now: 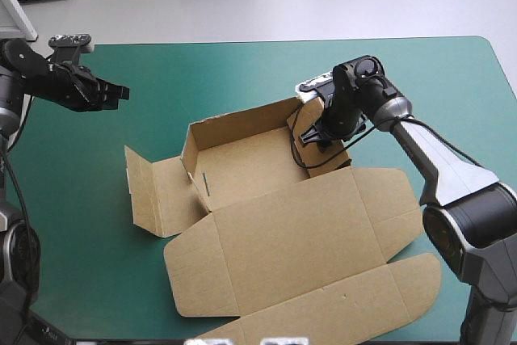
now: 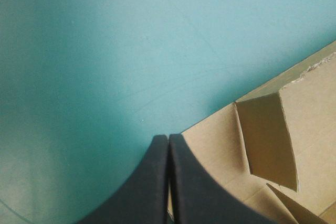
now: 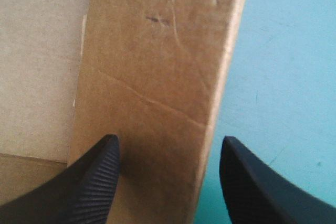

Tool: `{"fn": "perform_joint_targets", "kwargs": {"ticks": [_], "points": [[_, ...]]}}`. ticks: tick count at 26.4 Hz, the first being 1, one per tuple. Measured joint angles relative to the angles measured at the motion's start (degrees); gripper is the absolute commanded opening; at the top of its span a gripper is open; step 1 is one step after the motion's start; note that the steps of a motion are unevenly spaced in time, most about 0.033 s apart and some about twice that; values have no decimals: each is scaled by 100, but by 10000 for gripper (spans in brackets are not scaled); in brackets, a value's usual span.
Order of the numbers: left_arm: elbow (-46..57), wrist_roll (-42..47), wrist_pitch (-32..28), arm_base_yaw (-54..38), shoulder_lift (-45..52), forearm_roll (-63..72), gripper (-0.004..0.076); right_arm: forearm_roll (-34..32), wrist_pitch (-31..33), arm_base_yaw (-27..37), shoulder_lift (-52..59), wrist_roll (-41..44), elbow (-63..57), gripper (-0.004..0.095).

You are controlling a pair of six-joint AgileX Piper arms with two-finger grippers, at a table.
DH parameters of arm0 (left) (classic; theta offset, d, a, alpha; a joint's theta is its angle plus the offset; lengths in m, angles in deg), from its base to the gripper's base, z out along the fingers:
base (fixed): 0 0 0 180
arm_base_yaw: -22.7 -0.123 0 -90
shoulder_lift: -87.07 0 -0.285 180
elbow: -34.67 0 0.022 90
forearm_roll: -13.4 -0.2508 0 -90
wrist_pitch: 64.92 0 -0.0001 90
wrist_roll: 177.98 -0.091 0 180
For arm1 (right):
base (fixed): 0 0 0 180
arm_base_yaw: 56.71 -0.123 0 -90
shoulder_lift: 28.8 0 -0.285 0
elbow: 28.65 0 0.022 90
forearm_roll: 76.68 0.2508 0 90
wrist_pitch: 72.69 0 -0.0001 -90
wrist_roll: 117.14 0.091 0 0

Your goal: Fold the box

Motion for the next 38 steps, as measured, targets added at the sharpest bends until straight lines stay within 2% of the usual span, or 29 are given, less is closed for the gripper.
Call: {"fn": "perform_joint_targets", "kwargs": {"ticks": [6, 9, 10, 11, 12, 21, 25, 31, 34, 38], "points": [[0, -2, 0, 0, 0, 4, -8, 0, -12, 0, -68, 0, 0, 508], [0, -2, 0, 0, 0, 4, -8, 0, -16, 0, -113, 0, 0, 261], [0, -2, 0, 0, 0, 4, -8, 0, -16, 0, -119, 6, 0, 74], [0, -2, 0, 0, 0, 4, -8, 6, -16, 0, -123, 20, 0, -21], [0, -2, 0, 0, 0, 4, -8, 6, -16, 0, -123, 20, 0, 1], [0, -8, 0, 0, 0, 4, -8, -1, -85, 21, -123, 82, 20, 0], [0, -24, 0, 0, 0, 4, -8, 71, -18, 252, -82, 25, 181, 0], [0, -48, 0, 0, -109, 78, -8, 500, 13, 1276, 422, -229, 414, 0], [0, -144, 0, -21, -281, 410, -8, 1074, 30, 2030, 799, -425, 414, 0], [0, -505, -26, -186, -530, 1448, -8, 1793, 35, 2702, 1312, -703, 414, 0]]}}
